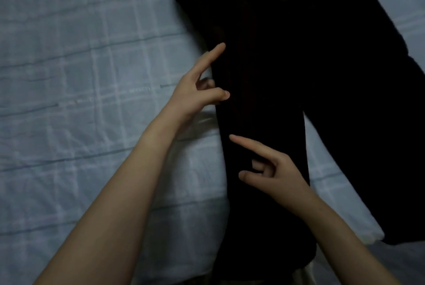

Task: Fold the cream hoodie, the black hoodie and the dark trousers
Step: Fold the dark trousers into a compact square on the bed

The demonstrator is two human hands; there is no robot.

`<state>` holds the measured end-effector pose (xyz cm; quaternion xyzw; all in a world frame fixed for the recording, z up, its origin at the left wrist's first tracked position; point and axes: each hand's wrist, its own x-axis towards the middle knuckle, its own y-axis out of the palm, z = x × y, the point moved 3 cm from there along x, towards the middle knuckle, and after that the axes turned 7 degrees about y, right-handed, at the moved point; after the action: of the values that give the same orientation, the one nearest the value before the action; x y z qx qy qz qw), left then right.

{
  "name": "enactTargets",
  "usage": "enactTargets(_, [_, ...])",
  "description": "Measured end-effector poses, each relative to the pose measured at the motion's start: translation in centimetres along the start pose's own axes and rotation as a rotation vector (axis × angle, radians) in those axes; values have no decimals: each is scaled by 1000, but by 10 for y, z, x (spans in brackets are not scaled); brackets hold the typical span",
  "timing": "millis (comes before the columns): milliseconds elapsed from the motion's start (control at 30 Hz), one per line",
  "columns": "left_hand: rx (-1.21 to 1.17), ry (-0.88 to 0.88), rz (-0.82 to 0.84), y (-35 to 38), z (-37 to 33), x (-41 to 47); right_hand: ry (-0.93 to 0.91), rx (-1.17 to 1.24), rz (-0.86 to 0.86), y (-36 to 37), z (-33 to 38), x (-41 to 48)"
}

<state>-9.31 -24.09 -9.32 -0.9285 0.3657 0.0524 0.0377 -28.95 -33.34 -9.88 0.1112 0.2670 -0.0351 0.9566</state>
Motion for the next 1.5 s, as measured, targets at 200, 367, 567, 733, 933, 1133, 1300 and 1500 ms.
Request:
enactTargets(200, [5,34,16,73,-46,26,-6,179,-19,-49,23,-43])
enactTargets(367, [80,129,40,161,-84,65,-45,297,-86,-132,53,-92])
enactTargets(567, [181,159,-23,278,-48,141,-38,17,-504,-273,47,-102])
enactTargets(733, [343,83,-41,314,9,164,0,-42,-530,-316,10,-89])
enactTargets(933, [290,48,-93,317,7,170,72,47,-184,-311,-11,-111])
enactTargets(1133, [196,49,-139,353,-1,194,40,123,-402,-362,-10,-135])
enactTargets(1300, [384,119,-109,365,15,189,54,45,-376,-367,-21,-130])
enactTargets(1500, [337,123,-133,348,5,162,-69,49,-338,-354,-15,-143])
